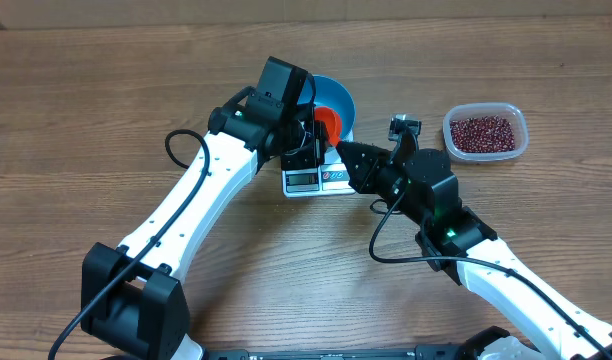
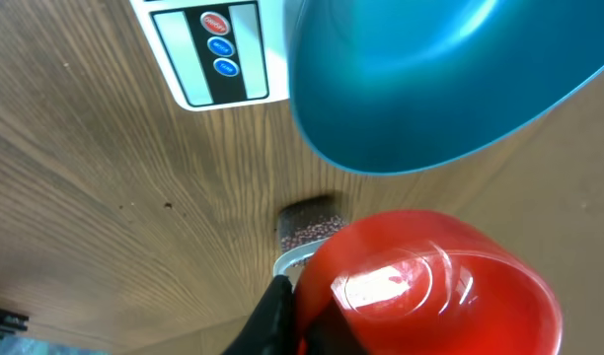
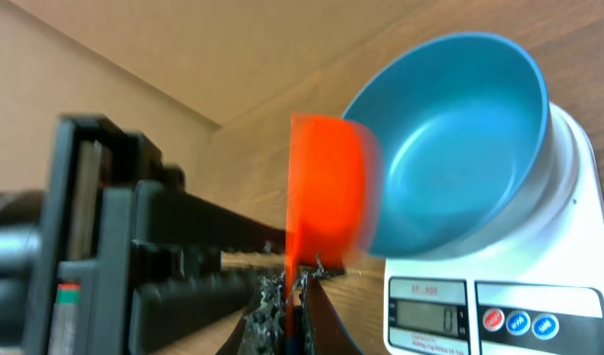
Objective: Scoop item into bowl and weigh 150g on scale
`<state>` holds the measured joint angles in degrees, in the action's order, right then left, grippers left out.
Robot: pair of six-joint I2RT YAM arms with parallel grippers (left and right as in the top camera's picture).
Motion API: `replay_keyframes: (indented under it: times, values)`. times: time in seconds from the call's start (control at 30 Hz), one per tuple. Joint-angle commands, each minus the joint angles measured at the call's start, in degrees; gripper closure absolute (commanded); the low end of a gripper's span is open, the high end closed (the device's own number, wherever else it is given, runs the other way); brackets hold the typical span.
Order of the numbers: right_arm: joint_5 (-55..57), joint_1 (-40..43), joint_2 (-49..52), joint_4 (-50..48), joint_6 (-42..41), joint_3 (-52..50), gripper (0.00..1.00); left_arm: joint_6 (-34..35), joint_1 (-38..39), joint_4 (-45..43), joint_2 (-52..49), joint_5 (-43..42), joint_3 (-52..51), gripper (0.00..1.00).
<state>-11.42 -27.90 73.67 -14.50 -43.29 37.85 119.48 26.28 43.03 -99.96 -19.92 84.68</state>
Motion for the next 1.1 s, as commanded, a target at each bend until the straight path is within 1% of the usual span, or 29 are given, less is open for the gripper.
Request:
replay_keyframes:
  times: [0.0, 0.03, 0.07, 0.1, 0.33, 0.47, 0.57, 0.77, 0.83, 0.9, 0.97, 1.0, 1.03, 1.07]
  values:
    - [2.01, -0.15, 0.09, -0.9, 0.11, 1.11, 0.96, -0.09, 0.74, 0.46, 1.46, 0.61, 0.66, 0.57]
    - [2.01, -0.15, 0.09, -0.9, 0.11, 1.11, 0.96, -0.09, 0.74, 0.46, 1.46, 0.61, 0.66, 0.29]
    - [2.03, -0.15, 0.09, -0.9, 0.13, 1.11, 0.96, -0.09, 0.74, 0.46, 1.46, 0.61, 0.66, 0.07]
    - [2.16, -0.15, 0.09, -0.9, 0.11, 1.11, 0.96, -0.09, 0.74, 0.44, 1.46, 0.59, 0.66, 0.0]
    - [2.47, -0.11, 0.09, -0.85, 0.33, 1.11, 0.96, -0.98, 0.68, 0.15, 1.46, 0.35, 0.66, 0.0]
    - [2.86, -0.09, 0.09, -0.79, 0.35, 1.11, 0.96, -3.93, 0.33, -0.02, 1.68, 0.35, 0.68, 0.0]
    - [2.86, -0.07, 0.07, -0.85, 0.68, 1.11, 0.96, -8.24, -0.68, 0.04, 2.45, 0.37, 0.68, 0.0]
    - [2.82, 0.44, 0.07, -0.83, 2.29, 1.11, 0.96, -21.81, -4.31, 0.04, 5.68, 1.33, 0.68, 0.0]
    - [2.82, 0.68, 0.07, -0.79, 2.32, 1.11, 0.96, -27.41, -5.64, 0.04, 6.67, 2.25, 0.68, 0.0]
    - [2.8, 0.76, 0.04, -0.79, 2.73, 1.11, 0.96, -34.18, -7.13, 0.04, 7.61, 3.48, 0.68, 0.0]
    - [2.8, 0.96, 0.04, -0.66, 2.71, 1.11, 0.96, -42.91, -8.46, 0.09, 8.31, 4.68, 0.68, 0.0]
    - [2.8, 1.03, -0.02, -0.5, 2.8, 1.11, 0.96, -47.36, -9.2, 0.07, 8.66, 5.4, 0.68, 0.03]
    - [2.8, 1.09, -0.04, -0.33, 2.91, 1.11, 0.97, -51.45, -9.97, 0.07, 8.92, 6.14, 0.66, 0.13]
    - [2.8, 1.14, -0.11, -0.17, 2.93, 1.11, 0.96, -54.69, -10.64, 0.07, 9.09, 6.73, 0.66, 0.21]
